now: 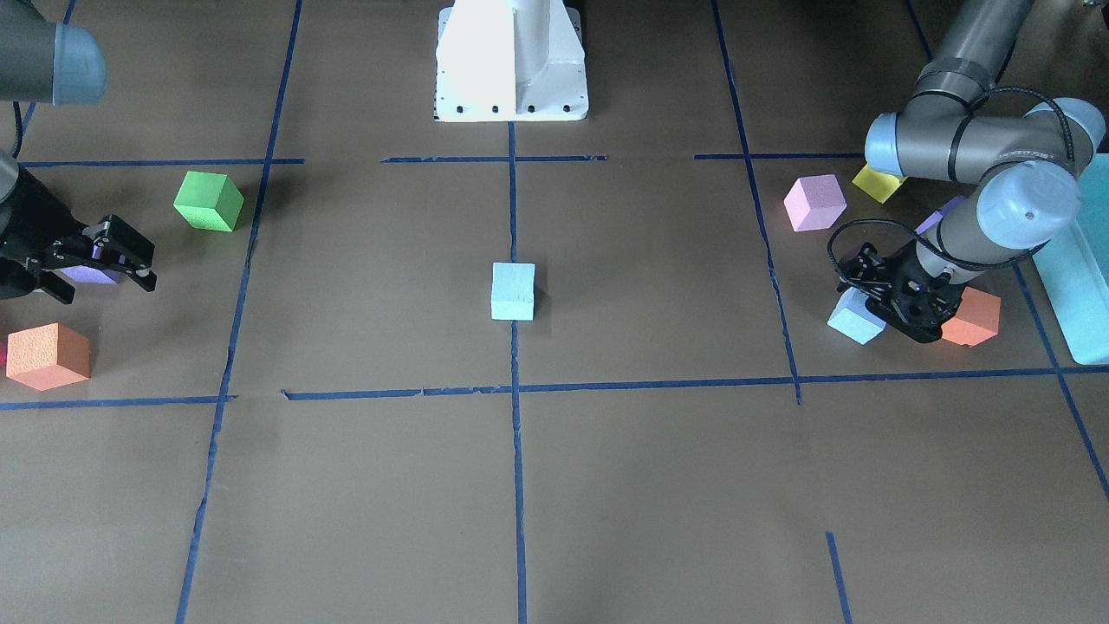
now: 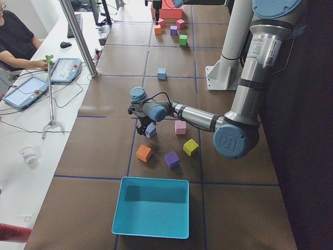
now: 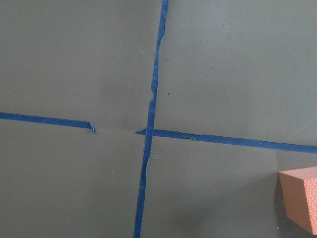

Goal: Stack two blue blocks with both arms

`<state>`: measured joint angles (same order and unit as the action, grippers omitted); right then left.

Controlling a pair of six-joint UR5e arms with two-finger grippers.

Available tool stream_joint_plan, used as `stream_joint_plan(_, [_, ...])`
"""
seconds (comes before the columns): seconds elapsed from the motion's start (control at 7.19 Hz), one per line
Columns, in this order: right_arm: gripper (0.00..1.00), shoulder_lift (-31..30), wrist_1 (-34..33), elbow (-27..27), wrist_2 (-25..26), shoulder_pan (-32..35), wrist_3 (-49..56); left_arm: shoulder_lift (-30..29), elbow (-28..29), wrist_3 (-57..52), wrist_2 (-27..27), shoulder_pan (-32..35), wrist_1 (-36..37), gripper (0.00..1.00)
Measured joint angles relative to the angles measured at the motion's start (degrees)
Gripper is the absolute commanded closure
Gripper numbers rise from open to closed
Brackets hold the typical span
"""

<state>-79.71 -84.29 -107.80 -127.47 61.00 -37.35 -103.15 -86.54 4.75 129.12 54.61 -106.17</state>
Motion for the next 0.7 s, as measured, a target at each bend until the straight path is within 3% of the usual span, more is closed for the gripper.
stream_joint_plan(0.14, [0.00,-0.01,0.00,0.03,0.04,0.00,0.00,-0.15,0.67,0.00,-0.01,-0.07,-0.66,0.43])
stream_joint_plan(0.28, [0.00,-0.01,0.00,0.04,0.11,0.00,0.00,-0.24,0.91,0.06,-0.01,-0.09,-0.92,0.66])
stream_joint_plan(0.42, [0.00,-0.01,0.00,0.04,0.16,0.00,0.00,-0.27,0.78,0.95,0.01,-0.11,-0.96,0.75])
stream_joint_plan(0.7, [0.00,-0.01,0.00,-0.03,0.20,0.00,0.00,-0.38,-1.91,7.11,-0.88,-0.12,-0.64,0.84])
